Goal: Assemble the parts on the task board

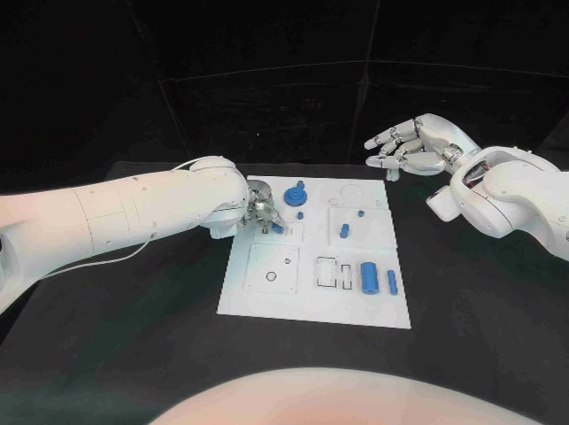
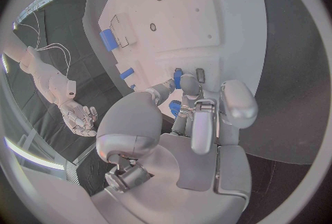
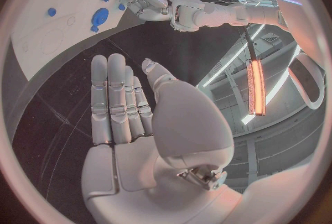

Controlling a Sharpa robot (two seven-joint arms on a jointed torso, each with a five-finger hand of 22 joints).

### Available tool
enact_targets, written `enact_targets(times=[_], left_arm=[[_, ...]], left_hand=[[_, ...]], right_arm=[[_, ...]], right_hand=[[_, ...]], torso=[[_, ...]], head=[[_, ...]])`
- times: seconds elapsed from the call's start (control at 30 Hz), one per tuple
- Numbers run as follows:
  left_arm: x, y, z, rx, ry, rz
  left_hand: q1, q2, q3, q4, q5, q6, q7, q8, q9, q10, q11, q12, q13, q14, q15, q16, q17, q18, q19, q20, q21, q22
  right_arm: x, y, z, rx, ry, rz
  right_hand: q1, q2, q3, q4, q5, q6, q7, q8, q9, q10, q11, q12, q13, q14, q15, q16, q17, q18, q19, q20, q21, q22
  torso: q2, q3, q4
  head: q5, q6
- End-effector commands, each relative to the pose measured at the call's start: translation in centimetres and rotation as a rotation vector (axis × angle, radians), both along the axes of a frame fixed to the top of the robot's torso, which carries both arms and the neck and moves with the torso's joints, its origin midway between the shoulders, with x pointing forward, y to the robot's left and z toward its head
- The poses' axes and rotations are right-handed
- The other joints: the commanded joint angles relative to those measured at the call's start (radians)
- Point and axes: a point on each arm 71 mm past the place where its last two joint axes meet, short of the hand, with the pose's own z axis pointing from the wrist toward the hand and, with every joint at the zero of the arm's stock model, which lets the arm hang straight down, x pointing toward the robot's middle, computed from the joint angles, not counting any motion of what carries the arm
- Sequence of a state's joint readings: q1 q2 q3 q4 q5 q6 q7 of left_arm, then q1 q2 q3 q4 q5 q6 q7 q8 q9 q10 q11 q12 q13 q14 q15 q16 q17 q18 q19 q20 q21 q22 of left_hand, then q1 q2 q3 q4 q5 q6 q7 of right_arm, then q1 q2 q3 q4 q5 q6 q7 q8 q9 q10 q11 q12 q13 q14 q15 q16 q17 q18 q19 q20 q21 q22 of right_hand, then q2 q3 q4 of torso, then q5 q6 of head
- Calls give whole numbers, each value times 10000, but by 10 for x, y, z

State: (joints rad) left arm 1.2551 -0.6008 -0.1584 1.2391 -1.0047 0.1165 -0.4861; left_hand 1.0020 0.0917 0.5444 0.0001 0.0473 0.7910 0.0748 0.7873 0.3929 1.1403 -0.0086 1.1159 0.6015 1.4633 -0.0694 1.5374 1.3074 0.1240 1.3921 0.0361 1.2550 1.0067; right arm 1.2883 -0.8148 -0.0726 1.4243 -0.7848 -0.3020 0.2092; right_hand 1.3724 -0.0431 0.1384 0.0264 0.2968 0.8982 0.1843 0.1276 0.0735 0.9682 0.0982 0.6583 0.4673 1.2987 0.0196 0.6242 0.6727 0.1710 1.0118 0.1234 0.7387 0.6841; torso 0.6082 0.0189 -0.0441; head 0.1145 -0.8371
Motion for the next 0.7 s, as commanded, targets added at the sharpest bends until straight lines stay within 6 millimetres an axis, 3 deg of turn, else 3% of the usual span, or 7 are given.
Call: enact_targets(times=[0.03, 0.7], left_arm=[[-1, 2, -2, 362, 141, -218], [-2, -4, -4, 382, 387, -398]], left_hand=[[103, -23, 1323, -1263, 36, -19, -69, 32, 14, 48, -7, 57, 9, 913, -60, 40, 1874, -196, 24, -35, 40, 8], [90, -93, 1353, -1248, 30, -30, -71, 73, 32, 72, -9, 86, 42, 913, -62, 40, 1872, -202, 32, -37, 55, 38]], right_arm=[[0, 1, 2, 35, -94, 126], [0, 3, 2, 45, -92, 173]], right_hand=[[-60, 28, -1, 69, 10, -51, -8, 35, 16, -49, -10, 44, -16, -68, 7, -37, 8, 124, -14, 49, -63, -16], [-60, 28, -1, 69, 10, -51, -8, 35, 16, -49, -10, 44, -16, -68, 7, -37, 8, 124, -14, 49, -63, -16]], torso=[[-2, 8, -8], [3, 14, 1]], head=[[14, -27], [14, -78]])
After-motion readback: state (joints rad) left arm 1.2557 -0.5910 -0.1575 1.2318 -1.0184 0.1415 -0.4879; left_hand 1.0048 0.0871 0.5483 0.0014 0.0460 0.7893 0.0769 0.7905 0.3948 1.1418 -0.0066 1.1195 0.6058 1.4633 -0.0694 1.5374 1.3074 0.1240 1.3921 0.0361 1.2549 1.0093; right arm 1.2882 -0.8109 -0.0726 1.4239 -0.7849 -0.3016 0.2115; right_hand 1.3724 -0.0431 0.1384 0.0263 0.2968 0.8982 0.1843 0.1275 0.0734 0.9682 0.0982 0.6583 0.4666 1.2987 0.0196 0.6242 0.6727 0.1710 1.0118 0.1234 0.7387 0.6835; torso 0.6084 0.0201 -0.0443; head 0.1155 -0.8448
